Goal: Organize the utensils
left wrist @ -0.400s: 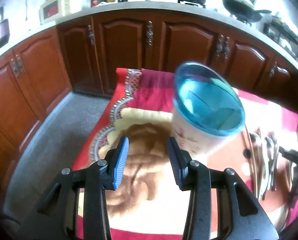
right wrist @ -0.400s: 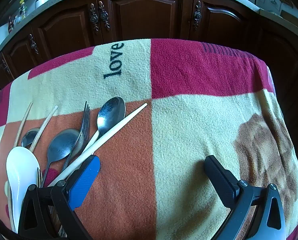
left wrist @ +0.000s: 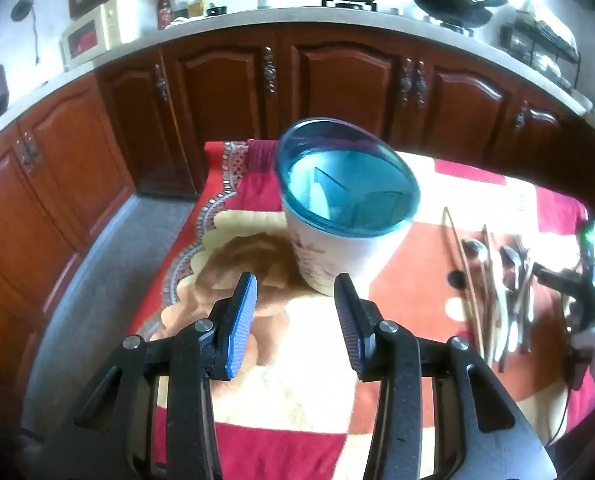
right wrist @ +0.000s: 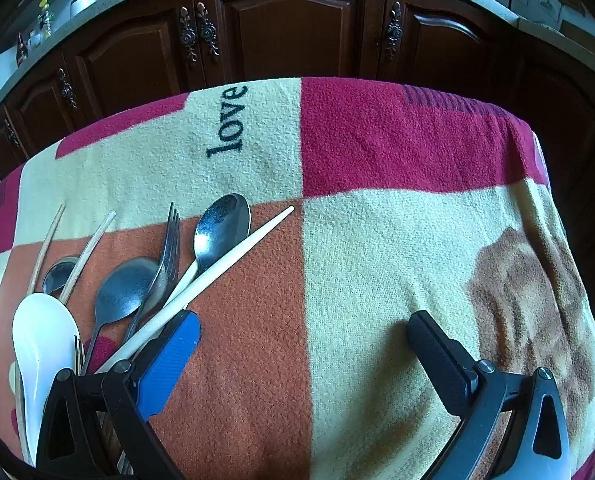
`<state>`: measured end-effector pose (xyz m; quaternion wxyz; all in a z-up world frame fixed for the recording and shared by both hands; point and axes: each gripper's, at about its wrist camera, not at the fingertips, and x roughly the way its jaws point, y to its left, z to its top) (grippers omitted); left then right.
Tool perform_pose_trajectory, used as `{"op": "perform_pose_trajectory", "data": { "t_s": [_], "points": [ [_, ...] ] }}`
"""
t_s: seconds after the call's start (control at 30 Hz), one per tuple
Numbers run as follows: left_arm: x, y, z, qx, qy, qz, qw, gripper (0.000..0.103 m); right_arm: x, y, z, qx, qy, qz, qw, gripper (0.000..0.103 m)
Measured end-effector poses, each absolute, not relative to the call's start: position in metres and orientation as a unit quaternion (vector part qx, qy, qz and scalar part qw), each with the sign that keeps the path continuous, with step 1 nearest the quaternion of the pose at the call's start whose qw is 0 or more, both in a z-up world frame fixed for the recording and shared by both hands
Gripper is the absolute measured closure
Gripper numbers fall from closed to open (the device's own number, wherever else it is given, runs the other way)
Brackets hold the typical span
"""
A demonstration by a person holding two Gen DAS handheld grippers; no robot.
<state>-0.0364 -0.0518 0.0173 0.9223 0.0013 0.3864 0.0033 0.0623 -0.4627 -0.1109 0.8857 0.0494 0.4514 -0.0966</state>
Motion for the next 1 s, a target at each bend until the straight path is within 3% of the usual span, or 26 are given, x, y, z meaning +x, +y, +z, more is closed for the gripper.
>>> {"op": "perform_pose_trajectory", "data": {
  "t_s": [0.23,0.57,1.0],
  "points": [
    [-0.051,-0.063,0.022,0.010,0.375,-0.008,0.927,0.063,0.038,-0.460,-0.100,0.038,0.496,-0.075,0.864,0.003],
    [-0.067,-0.073,0.029,-0.001,0.368,-0.039,0.929,0.063,-0.077,-0.408,-0.027,0.032,0.418,-0.033,0.907,0.003],
    [-0.093,-0.089,0.063,0.004,0.335,-0.063,0.940,0.063,-0.120,-0.330,0.054,0.057,0.324,-0.033,0.944,0.003]
  ]
}}
